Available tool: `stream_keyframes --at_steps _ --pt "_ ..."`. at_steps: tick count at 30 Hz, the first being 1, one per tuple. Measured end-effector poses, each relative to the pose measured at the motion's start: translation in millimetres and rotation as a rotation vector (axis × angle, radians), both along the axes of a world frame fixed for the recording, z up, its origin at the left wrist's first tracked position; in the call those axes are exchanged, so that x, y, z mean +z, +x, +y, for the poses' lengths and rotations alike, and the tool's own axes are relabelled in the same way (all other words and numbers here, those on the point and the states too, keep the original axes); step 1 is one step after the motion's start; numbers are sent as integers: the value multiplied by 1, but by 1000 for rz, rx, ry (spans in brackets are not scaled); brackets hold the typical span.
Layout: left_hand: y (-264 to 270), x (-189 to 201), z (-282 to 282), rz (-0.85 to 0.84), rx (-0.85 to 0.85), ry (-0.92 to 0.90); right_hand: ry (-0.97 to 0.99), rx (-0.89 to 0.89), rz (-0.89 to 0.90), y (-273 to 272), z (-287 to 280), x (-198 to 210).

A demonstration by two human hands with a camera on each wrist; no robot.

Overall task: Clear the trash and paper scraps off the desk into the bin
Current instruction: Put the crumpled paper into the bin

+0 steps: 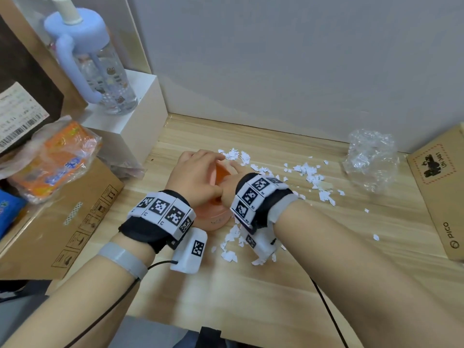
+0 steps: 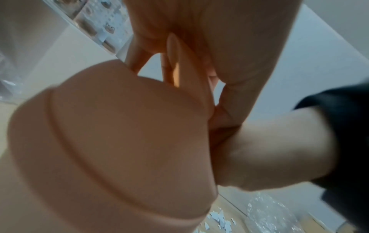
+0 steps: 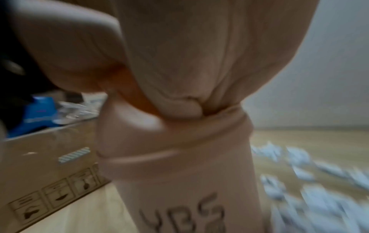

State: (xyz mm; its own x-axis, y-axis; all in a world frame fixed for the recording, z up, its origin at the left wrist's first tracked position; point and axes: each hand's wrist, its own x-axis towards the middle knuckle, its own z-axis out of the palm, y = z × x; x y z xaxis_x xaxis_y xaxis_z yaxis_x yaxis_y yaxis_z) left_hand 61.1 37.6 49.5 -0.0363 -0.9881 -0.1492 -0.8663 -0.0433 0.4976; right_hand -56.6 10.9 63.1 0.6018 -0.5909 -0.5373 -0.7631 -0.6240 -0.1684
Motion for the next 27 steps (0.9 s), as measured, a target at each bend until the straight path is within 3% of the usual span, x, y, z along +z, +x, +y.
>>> stream_keyframes --at_steps 5,10,11,15,18,21,23,25,27 --pt "-6 5 3 -44 30 -2 -2 0 43 0 -3 -12" --pt "-8 3 2 -42 50 -12 -251 48 -448 -27 4 -25" --pt "-8 4 2 -39 49 -13 -264 55 -434 -31 5 -23" --pt "-8 5 2 -27 69 -12 -178 233 -87 -32 3 -23" --pt "-9 5 4 -32 90 -17 -149 313 14 -22 2 -38" --pt "-11 6 3 -52 123 -37 -122 199 -57 -15 -1 -45" --pt "-12 5 1 -63 144 -40 -143 104 -221 -24 -2 -42" --pt "-11 4 -1 -66 164 -40 -194 2 -404 -49 -4 -38" --pt "-14 3 -4 -66 212 -45 -293 -135 -474 -86 -13 -39"
